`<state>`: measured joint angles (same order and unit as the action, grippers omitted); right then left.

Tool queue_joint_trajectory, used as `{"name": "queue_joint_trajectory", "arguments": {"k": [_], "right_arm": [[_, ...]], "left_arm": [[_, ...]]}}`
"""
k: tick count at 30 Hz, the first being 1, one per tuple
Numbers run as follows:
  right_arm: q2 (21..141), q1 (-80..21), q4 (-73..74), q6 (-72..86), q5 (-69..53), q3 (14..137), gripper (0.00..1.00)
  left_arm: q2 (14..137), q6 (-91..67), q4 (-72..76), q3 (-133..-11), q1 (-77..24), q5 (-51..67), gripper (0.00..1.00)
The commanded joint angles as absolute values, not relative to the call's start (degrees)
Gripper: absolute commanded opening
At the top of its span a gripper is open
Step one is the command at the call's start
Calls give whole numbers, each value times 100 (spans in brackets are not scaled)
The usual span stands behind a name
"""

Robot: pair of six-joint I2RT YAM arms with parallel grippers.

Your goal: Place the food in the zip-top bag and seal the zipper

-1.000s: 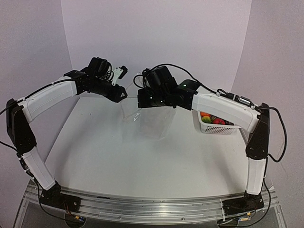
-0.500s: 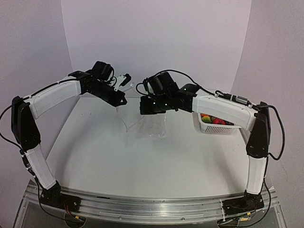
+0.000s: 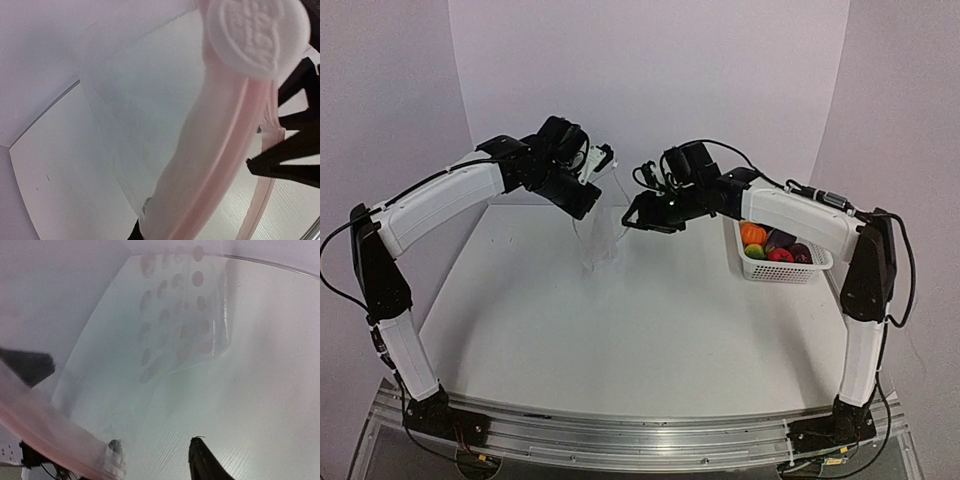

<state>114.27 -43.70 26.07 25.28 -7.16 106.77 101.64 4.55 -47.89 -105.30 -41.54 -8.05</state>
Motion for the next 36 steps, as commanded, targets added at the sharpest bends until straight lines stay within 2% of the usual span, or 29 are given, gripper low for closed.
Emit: {"name": "queue_joint_trajectory", "arguments": {"k": [1,6,12,16,22,36], "right_arm": [[10686,-4205,2688,2222,-1636,10357,56],[9680,-3774,2712,2365,-2122,9768,73],[8898,-2647,3321,2764,-1433,9241,80],[9606,-1770,4570,2714,-462,9735,87],[11234,-1241,5374,1912,482,11156,88],[13624,-825,5555,951,186,13176,88]], "left_arm": [[10520,466,-5164,-10992,-4097,-1488,0],[10819,478,-5236,-11272,-4111,-1427,0],[10972,488,-5072,-11356,-4239,-1250,0],[11012,662,-4984,-11404,-4381,-1216,0],[11057,843,-4840,-11412,-4490,-1258,0],[11267,810,-4878,-11582,-4491,-1242,0]]}}
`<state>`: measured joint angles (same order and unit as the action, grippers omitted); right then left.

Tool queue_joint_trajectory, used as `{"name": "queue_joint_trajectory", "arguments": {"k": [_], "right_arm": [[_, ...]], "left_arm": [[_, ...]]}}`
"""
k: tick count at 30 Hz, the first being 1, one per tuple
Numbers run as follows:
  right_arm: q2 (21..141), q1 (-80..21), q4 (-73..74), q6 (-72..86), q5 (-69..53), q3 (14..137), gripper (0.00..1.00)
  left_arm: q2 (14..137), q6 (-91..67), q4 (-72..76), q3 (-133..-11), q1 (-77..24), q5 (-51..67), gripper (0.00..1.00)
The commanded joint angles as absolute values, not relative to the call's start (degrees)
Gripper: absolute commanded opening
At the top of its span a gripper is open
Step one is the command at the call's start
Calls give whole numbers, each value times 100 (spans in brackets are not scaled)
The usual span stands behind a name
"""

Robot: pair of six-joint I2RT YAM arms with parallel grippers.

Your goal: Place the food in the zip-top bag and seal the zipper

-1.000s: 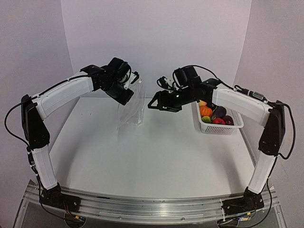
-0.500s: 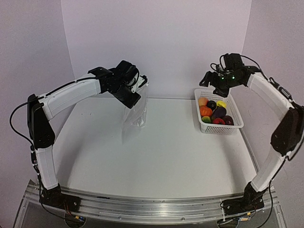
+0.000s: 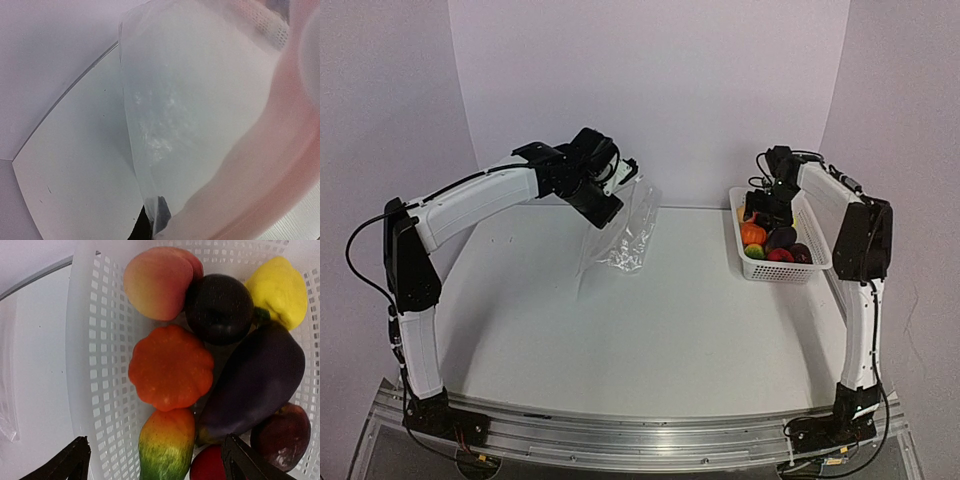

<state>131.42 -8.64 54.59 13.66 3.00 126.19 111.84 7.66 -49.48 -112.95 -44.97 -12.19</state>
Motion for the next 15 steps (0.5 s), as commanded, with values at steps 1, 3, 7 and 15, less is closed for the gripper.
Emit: {"name": "queue_joint_trajectory", "arguments": {"k": [1,3,7,15], "right_arm": [[13762,-822,5556,876,242,13275,88],[13977,-821,5548,732,387,13429,86],[14302,-822,5535,516,572,13717,85],[14789,-798,5461,313,600,14037,89]], "left_arm": [[11275,811,-4887,-11591,-4485,-1241,0],[11274,808,-4896,-11587,-4494,-1257,0],[11256,796,-4924,-11570,-4492,-1289,0],[11236,758,-4928,-11533,-4492,-1183,0]]}}
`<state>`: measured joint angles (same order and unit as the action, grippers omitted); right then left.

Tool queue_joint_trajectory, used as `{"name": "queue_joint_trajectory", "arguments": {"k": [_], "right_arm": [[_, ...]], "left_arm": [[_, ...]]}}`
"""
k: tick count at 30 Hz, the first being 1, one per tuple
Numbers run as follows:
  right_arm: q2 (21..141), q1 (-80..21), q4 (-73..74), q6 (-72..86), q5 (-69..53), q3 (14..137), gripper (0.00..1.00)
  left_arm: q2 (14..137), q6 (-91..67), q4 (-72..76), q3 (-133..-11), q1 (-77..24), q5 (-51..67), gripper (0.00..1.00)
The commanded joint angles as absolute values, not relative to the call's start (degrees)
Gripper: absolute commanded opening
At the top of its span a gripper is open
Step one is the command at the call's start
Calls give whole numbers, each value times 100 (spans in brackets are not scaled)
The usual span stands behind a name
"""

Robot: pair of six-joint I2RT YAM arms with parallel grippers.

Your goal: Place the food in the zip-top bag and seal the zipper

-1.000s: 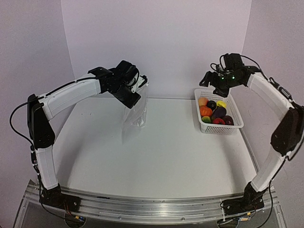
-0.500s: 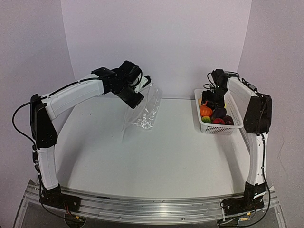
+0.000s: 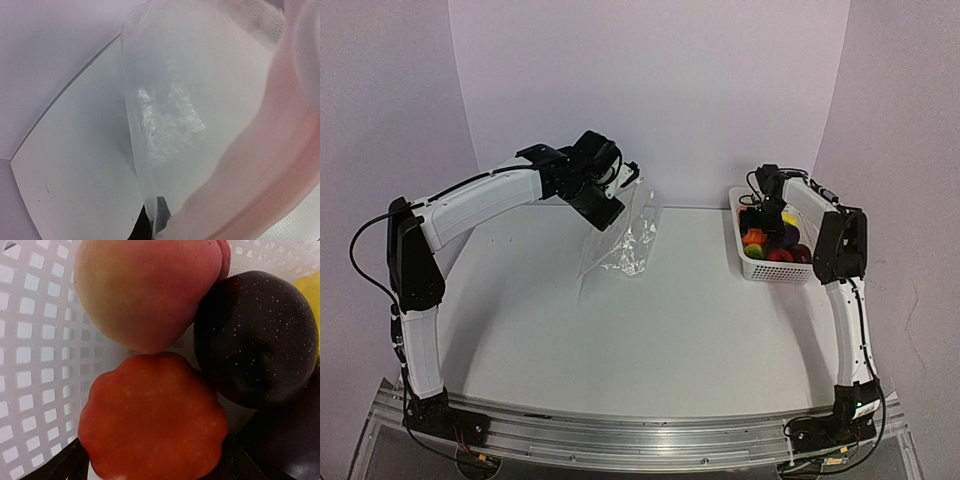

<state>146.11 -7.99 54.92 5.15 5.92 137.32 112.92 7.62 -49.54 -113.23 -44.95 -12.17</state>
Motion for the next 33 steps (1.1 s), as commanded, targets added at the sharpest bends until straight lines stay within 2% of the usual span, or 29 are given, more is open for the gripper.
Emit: {"name": "queue_joint_trajectory", "arguments": {"k": [1,6,17,27,33], "right_arm": [[14839,-791,5436,302,538,14041,89],[14986,-769,5294,248,460,14022,84],[14121,-759,4878,95,521,13371,51],[11845,-859,4523,331,834,12405,40],[10264,-1751,3870,387,402,11115,39]], "left_arm": [[11233,758,-4926,-11528,-4493,-1173,0],[11195,756,-4928,-11496,-4491,-1169,0],[11155,747,-4930,-11587,-4495,-1043,0],[11184,555,-4966,-11770,-4488,-728,0],[11239,421,-4999,-11979,-4490,-501,0]]}}
